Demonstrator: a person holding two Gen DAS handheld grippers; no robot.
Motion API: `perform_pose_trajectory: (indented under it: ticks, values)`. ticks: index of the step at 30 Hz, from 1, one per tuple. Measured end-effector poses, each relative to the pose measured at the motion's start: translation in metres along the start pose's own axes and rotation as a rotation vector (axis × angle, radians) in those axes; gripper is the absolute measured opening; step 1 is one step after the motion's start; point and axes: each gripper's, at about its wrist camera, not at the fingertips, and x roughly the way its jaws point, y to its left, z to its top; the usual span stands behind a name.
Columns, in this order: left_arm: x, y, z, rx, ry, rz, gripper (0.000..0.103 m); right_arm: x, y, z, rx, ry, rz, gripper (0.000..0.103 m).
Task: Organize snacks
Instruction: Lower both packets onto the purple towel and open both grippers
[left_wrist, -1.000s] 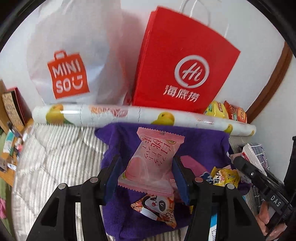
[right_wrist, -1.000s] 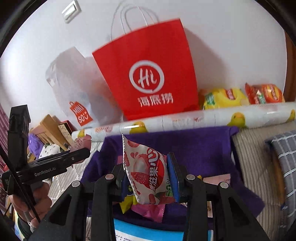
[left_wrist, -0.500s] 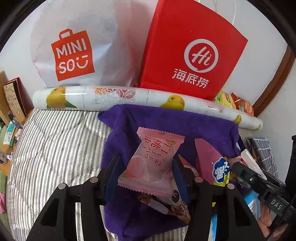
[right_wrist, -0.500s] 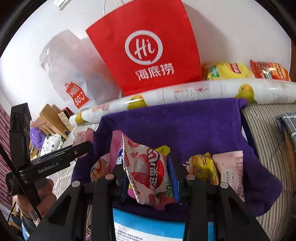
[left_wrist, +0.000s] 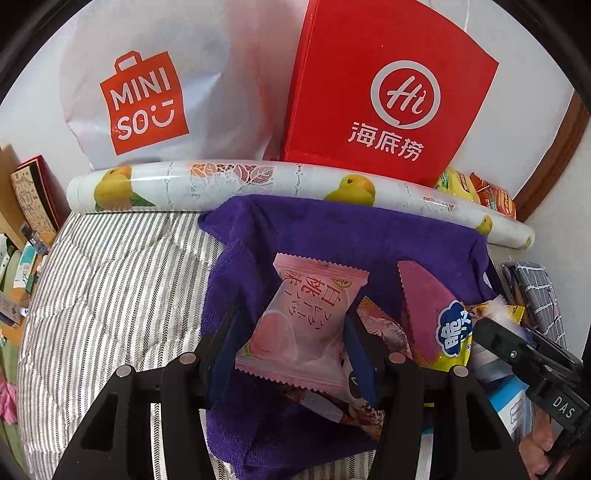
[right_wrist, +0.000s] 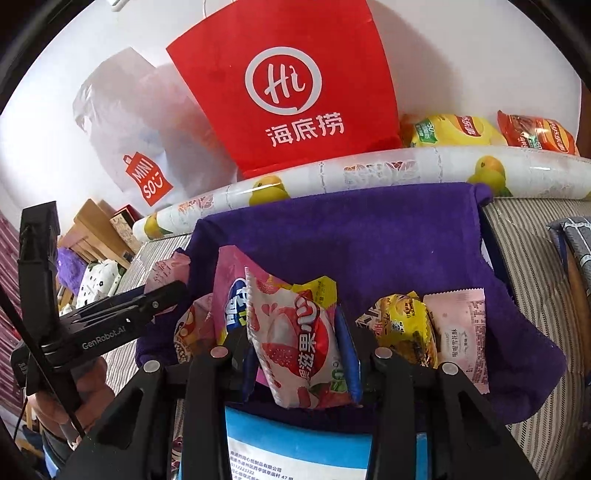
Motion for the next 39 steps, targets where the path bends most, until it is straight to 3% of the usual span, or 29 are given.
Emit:
perform_pose_trajectory:
  ticks: [10,14,25,33,39]
  values:
    - [-0.001,-0.003,0.001,0.005,0.003,-0.009,0.053,-0.006,0.006,0.000,-0.033,-0.032,-0.020,0.040]
    - [0.000,-0.003,0.001,0.002,0.006,-0.021,0.054,-0.016,0.007,0.001,-0.038,-0.088,-0.028,0.051]
    - [0.001,-0.004,0.001,-0.007,0.023,-0.041,0.055,-0.020,0.010,0.000,-0.050,-0.115,-0.044,0.052]
    - [-0.001,-0.001,0.003,-0.034,0.011,-0.051,0.068,-0.020,0.010,-0.001,-0.048,-0.115,-0.048,0.052]
    - [-0.009,0.005,0.005,-0.064,-0.017,-0.077,0.069,-0.021,0.008,0.000,-0.042,-0.124,-0.054,0.052]
